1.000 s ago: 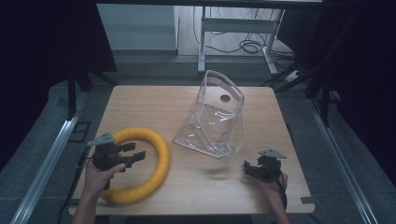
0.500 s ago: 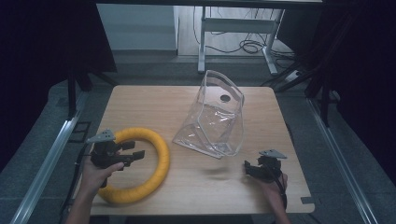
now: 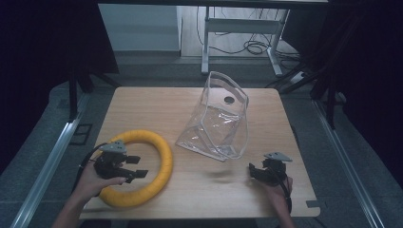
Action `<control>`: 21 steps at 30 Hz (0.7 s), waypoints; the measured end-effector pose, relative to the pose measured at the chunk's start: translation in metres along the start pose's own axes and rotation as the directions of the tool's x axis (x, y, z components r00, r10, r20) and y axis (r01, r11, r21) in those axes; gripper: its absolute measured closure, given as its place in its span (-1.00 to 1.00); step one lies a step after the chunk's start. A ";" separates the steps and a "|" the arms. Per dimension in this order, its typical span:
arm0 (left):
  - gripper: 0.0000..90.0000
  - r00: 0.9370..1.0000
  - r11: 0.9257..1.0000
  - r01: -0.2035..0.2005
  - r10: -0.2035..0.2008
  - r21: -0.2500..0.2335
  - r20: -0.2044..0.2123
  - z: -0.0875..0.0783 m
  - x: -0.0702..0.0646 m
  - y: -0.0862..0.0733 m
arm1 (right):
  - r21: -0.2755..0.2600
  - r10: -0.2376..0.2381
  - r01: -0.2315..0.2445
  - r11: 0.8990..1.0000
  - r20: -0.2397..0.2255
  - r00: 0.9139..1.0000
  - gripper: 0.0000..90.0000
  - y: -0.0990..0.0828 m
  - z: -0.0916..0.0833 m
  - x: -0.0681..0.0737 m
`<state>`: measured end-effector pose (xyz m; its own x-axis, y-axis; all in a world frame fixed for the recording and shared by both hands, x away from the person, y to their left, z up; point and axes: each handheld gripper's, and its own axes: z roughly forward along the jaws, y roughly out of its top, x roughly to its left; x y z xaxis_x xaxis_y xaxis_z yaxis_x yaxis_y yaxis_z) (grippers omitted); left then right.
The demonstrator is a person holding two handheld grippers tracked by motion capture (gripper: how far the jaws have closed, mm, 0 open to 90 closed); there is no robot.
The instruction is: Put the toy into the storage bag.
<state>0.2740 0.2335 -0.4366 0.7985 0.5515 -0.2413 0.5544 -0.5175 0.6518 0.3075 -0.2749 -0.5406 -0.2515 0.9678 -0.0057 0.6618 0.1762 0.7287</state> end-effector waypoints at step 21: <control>-0.26 0.995 0.955 -0.094 0.083 0.282 0.053 0.023 -0.028 -0.018 | -0.001 0.001 -0.001 1.000 0.003 1.000 -0.61 0.000 0.000 0.000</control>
<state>0.2470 0.2125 -0.4586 0.8529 0.4713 -0.2246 0.5201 -0.7304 0.4427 0.3075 -0.2748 -0.5407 -0.2487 0.9685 -0.0074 0.6615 0.1754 0.7292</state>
